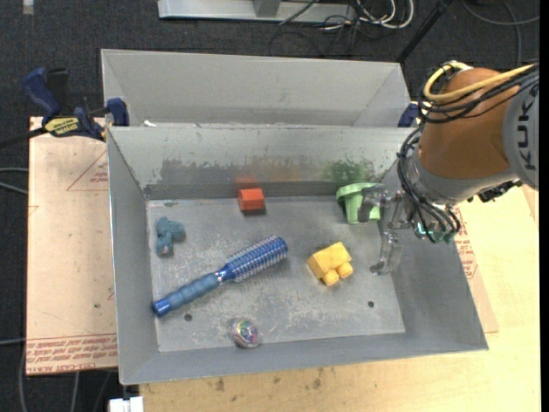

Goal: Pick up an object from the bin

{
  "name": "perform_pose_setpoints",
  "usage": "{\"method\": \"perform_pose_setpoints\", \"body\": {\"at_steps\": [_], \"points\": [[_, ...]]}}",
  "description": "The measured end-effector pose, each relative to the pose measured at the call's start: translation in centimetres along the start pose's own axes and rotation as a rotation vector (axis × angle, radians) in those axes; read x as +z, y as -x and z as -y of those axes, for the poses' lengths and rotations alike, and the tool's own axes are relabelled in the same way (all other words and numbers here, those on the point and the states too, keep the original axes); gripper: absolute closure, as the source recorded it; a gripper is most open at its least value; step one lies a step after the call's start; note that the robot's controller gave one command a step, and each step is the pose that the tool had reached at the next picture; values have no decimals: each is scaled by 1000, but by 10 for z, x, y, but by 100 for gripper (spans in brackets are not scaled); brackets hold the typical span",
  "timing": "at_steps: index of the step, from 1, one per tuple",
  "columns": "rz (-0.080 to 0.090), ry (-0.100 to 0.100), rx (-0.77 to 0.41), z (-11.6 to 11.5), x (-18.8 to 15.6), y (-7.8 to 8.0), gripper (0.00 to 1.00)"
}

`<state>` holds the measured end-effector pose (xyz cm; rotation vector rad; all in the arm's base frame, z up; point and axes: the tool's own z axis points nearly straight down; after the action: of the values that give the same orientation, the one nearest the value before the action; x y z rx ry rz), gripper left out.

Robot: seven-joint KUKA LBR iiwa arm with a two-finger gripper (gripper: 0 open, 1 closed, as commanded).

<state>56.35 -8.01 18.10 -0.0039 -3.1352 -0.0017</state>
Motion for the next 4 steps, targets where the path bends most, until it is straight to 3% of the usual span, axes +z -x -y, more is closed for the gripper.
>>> {"method": "perform_pose_setpoints", "body": {"at_steps": [1,2,3,4], "points": [[3,2,364,-20,113,-13,0],[10,3,416,-40,80,-15,0],[8,2,552,-32,76,-15,0],[4,2,598,-47,113,-13,0]]}}
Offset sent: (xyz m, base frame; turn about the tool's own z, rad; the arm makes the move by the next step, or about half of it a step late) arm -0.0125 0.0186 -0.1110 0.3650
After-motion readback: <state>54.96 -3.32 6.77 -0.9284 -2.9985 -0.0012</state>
